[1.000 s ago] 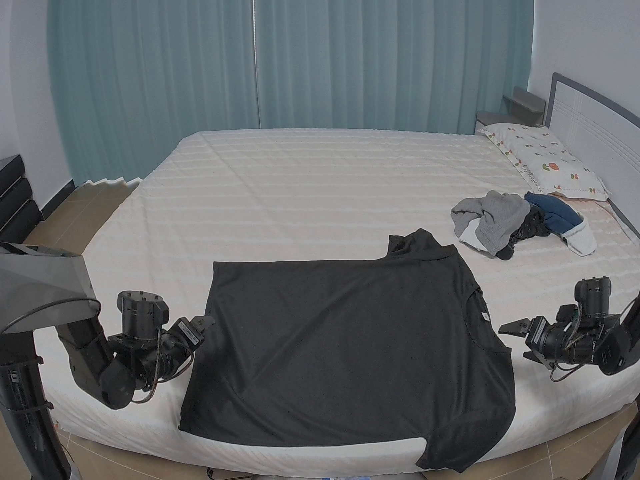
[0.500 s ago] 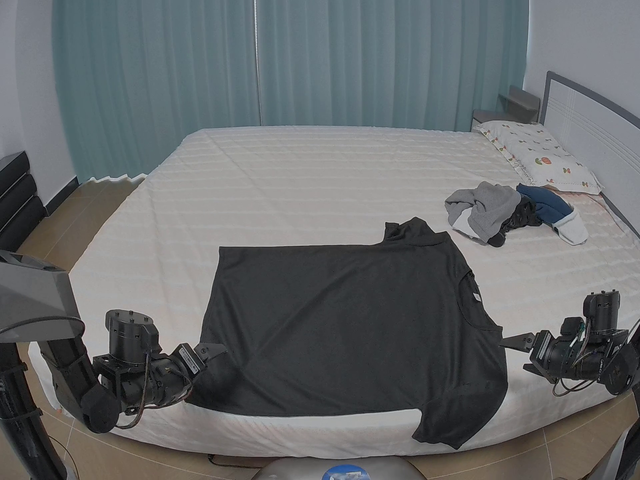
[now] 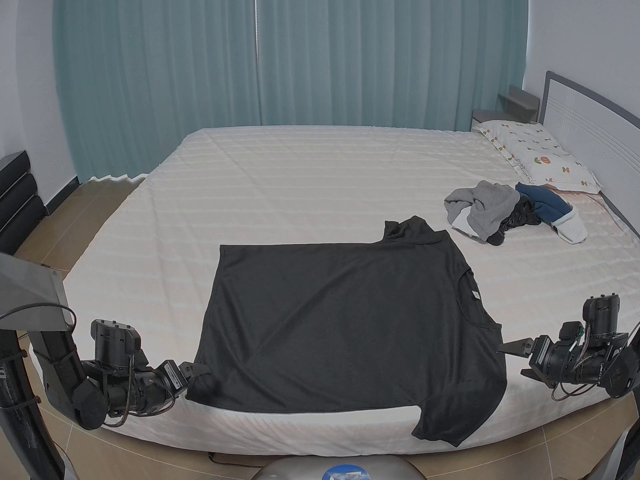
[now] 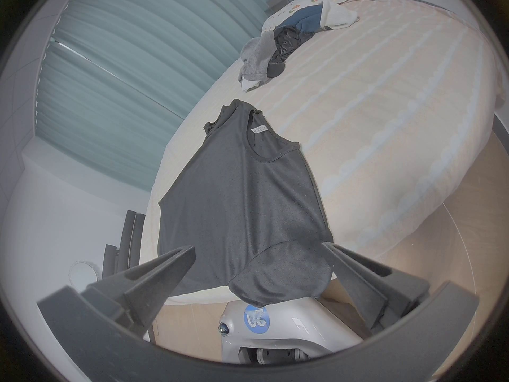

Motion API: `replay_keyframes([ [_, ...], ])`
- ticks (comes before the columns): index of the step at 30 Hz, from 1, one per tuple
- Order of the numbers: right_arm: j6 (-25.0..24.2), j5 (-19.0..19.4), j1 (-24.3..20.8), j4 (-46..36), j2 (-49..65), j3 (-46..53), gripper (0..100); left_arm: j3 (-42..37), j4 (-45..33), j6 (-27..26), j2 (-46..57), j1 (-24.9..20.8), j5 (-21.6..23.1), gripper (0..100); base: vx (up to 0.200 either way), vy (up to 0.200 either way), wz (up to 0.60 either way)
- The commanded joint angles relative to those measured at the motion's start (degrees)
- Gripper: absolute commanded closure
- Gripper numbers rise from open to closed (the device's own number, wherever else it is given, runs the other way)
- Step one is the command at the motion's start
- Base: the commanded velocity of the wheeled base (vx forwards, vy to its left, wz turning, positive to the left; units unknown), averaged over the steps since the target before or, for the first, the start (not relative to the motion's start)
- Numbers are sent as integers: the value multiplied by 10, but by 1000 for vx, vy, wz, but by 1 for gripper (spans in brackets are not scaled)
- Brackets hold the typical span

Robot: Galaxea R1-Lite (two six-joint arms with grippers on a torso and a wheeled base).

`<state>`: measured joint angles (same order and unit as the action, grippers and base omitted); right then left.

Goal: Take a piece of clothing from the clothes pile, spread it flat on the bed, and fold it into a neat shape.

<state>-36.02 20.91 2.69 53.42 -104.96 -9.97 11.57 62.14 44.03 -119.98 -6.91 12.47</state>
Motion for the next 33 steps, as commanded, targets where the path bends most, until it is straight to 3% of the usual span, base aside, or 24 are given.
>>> replay_keyframes([
  [1,0,0,0,0,-4,0,0,6,0,0,-26,-2,-1,0,0,0,0],
  [14,1,0,0,0,-9,0,0,32,-1,1,-54,-45,-48,0,0,0,0],
  [23,3,-1,0,1,-10,0,0,40,-6,3,-54,-50,-51,0,0,0,0],
  [24,3,0,0,1,-10,0,0,39,-6,3,-54,-50,-51,100,0,0,0],
  [33,7,-2,0,0,-5,2,0,18,-3,6,-54,-45,-63,100,0,0,0],
])
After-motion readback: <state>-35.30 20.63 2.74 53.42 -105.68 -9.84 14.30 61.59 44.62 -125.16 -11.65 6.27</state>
